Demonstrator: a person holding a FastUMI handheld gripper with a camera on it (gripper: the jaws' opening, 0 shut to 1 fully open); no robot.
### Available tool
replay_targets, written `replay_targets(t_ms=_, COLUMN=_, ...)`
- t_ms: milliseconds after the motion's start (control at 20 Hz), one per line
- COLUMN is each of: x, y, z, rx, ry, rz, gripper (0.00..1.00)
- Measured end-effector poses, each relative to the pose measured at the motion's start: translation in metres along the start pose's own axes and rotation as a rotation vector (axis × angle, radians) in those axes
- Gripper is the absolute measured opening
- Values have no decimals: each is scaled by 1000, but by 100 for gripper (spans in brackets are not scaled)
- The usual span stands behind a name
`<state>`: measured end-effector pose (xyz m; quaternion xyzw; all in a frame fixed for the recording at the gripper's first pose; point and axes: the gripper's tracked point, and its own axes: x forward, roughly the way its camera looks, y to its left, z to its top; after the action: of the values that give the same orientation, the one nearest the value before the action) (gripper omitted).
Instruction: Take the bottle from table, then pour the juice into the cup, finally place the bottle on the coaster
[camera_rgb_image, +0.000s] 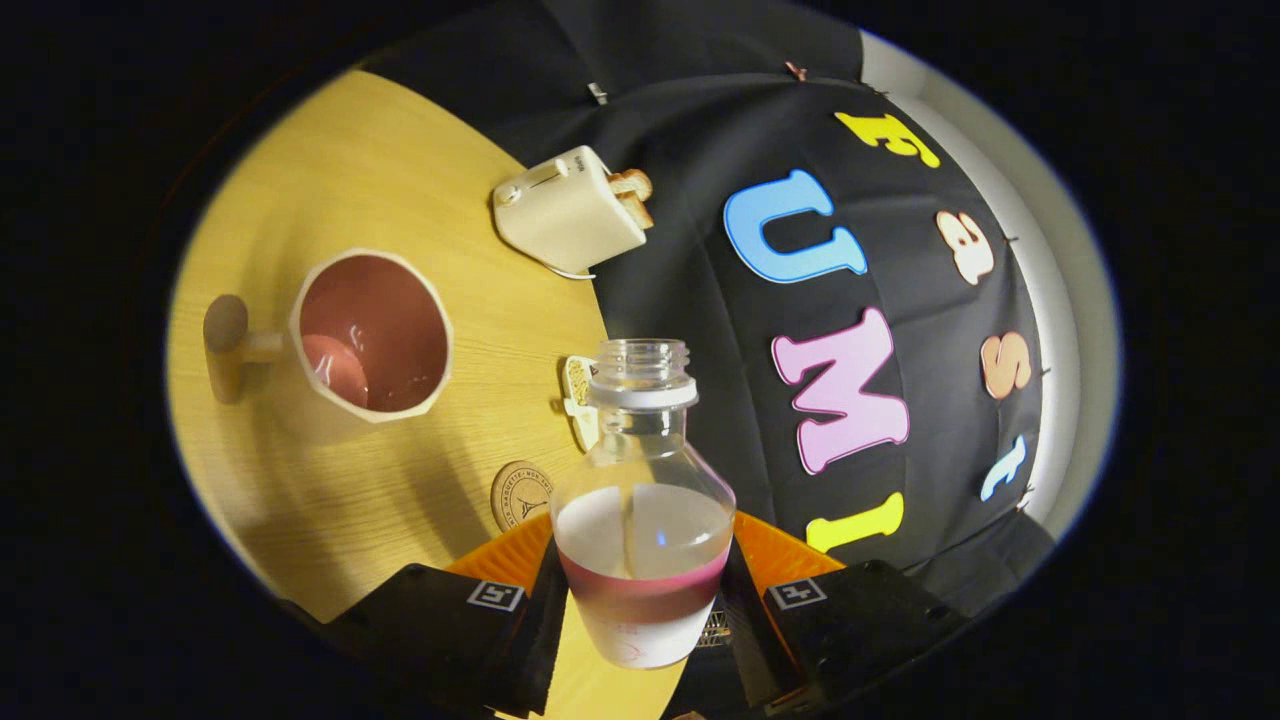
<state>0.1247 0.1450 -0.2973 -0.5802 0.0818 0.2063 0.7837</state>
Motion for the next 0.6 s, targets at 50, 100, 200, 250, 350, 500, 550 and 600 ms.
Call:
replay_targets(t_ms=50, x=1, y=5, z=3, rx=-25, ry=-1, rz=6, gripper=73)
replay_targets(t_ms=100, x=0, y=9, z=5, rx=-44, ry=-1, rz=12, gripper=73)
replay_targets(t_ms=200, x=0, y=18, z=5, rx=-74, ry=17, rz=26, gripper=73)
replay_targets(t_ms=250, x=0, y=22, z=5, rx=-87, ry=25, rz=31, gripper=73)
replay_targets(t_ms=350, x=2, y=27, z=7, rx=-116, ry=29, rz=36, gripper=73)
replay_targets(t_ms=500, x=2, y=32, z=10, rx=-165, ry=17, rz=40, gripper=73)
replay_targets(t_ms=550, x=2, y=33, z=11, rx=-188, ry=12, rz=39, gripper=73)
replay_targets(t_ms=600, x=2, y=34, z=11, rx=-210, ry=7, rz=38, gripper=73)
